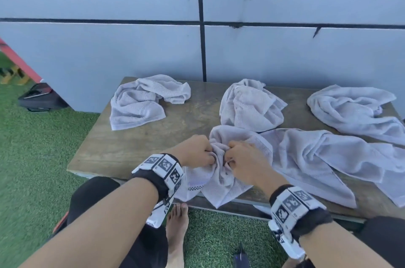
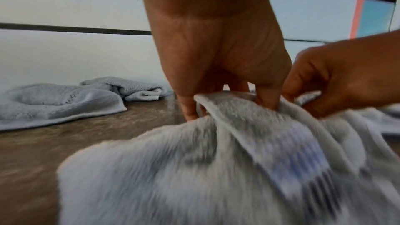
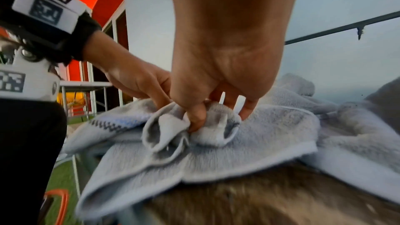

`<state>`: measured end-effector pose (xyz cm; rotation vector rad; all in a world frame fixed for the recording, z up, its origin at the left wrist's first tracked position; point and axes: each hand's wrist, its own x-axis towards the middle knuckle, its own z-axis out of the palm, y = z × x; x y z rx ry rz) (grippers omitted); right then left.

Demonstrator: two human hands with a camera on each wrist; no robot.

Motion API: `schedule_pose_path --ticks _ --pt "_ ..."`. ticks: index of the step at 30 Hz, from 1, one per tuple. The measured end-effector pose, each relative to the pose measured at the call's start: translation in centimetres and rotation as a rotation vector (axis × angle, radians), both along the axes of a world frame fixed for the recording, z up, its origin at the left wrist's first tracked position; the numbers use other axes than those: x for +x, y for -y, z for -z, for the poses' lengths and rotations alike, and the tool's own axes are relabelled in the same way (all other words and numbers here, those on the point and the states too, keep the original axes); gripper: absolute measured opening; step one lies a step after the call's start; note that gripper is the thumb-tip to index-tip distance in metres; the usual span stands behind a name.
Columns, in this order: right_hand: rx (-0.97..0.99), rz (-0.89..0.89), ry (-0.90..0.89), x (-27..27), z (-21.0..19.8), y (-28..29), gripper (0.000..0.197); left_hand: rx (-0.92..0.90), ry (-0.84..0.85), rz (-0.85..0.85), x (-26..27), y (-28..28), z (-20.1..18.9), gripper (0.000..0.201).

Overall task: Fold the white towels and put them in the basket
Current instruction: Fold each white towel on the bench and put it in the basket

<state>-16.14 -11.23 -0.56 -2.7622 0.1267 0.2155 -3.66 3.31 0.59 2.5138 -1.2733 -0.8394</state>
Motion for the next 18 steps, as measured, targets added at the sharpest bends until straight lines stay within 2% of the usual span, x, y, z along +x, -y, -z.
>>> schedule_pose_path --ticks 3,6,10,13,18 --pt "0.114 -0.038 0.032 2.0 -2.4 2.1 0.023 -0.139 -0.069 -0.056 2.4 0.7 -3.1 0.042" --pt "0.27 0.047 0.299 5.8 -7.1 5.5 0.023 -0.357 0.025 -0.135 6.2 2.8 -8.1 0.034" --pt "0.176 0.095 0.485 13.0 -13.6 9.9 0.019 -0.579 0.142 -0.203 11.9 6.7 -14.1 0.032" --pt "0.089 0.128 0.515 17.4 -16.3 12.6 0.021 -0.592 0.217 -0.227 15.4 8.8 -17.0 0.03" --pt "-0.072 0.379 0.561 20.0 -17.9 17.2 0.016 -0.533 0.386 -0.389 21.0 8.3 -18.6 0.024"
